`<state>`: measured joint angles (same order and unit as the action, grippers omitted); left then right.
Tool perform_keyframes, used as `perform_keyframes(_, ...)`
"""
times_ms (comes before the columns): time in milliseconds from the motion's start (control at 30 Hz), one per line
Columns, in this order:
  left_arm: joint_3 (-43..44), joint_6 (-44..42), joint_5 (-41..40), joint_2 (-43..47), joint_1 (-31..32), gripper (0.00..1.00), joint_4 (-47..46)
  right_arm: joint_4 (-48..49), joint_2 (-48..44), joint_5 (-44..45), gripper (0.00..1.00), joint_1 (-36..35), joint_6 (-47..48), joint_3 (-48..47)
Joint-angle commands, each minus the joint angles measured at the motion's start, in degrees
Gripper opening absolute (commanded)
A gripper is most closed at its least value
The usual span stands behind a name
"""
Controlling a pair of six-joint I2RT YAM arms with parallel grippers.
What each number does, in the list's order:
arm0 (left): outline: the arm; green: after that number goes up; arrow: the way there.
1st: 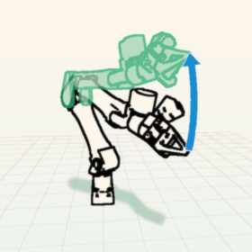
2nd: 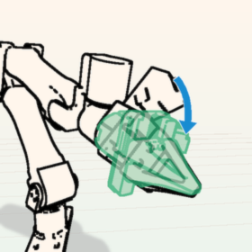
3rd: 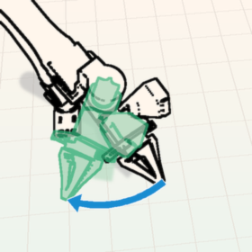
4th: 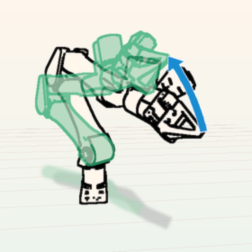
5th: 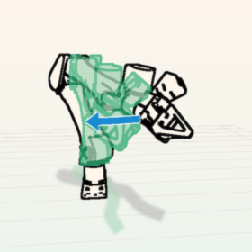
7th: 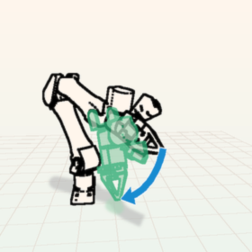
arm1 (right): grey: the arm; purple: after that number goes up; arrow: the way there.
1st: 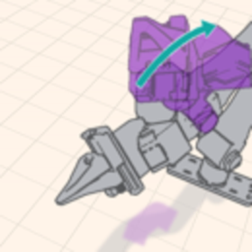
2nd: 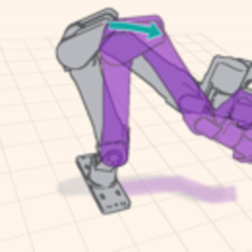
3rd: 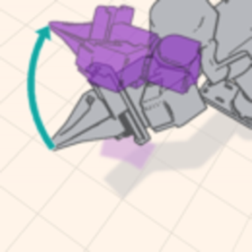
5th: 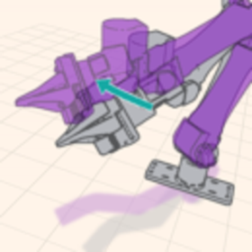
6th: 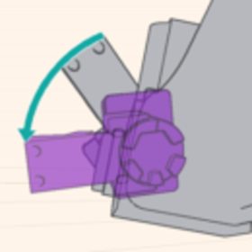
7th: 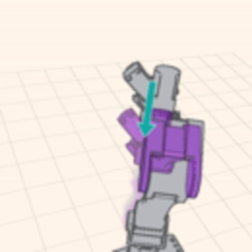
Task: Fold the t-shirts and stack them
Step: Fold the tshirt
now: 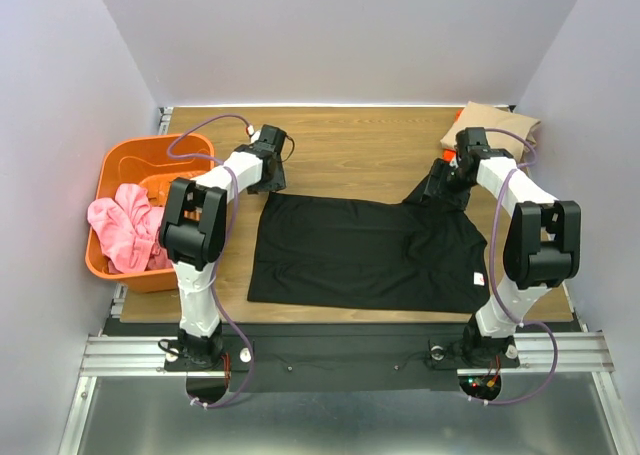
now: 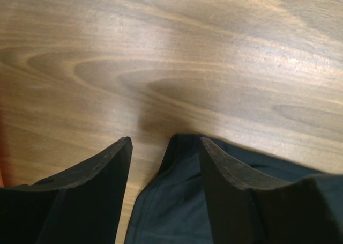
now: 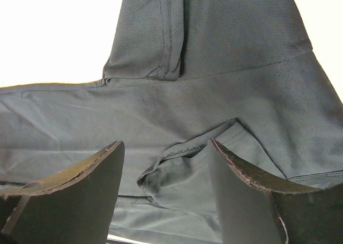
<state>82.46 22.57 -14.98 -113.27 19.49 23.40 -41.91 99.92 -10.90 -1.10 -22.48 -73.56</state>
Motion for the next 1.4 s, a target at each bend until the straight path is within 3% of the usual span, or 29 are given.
perform_keyframes(0,4.11,-1.21,-0.05,-2.12,-0.24,0.60,0.59,-0.28,0.89,-0.27,0.69,0.49,0.33,-0.79)
perform_keyframes(167,4.21,-0.86,0.83,-2.83,-0.24,0.57,0.42,-0.28,1.07,-0.09,0.69,0.84,0.42,-1.50)
perform_keyframes(267,4.29,-1.03,1.18,-3.36,-0.24,0.50,0.25,-0.28,1.33,0.00,0.69,0.84,0.33,-1.85)
perform_keyframes(433,3.85,-0.86,1.62,-3.71,-0.24,0.30,-0.02,-0.36,2.73,0.87,0.69,2.42,1.12,-4.04)
perform_keyframes(700,2.89,-1.03,1.27,-2.74,-0.33,0.00,-0.19,-0.36,10.20,1.57,0.69,5.58,1.83,-16.69)
perform_keyframes(1033,0.95,-0.24,3.47,-1.69,-0.41,0.00,-1.51,-0.28,23.56,1.76,0.69,5.59,2.27,-32.69)
perform_keyframes(1367,1.13,0.02,4.35,-2.30,-0.41,0.00,-1.69,-0.28,28.93,-1.14,0.67,5.24,1.21,-36.48)
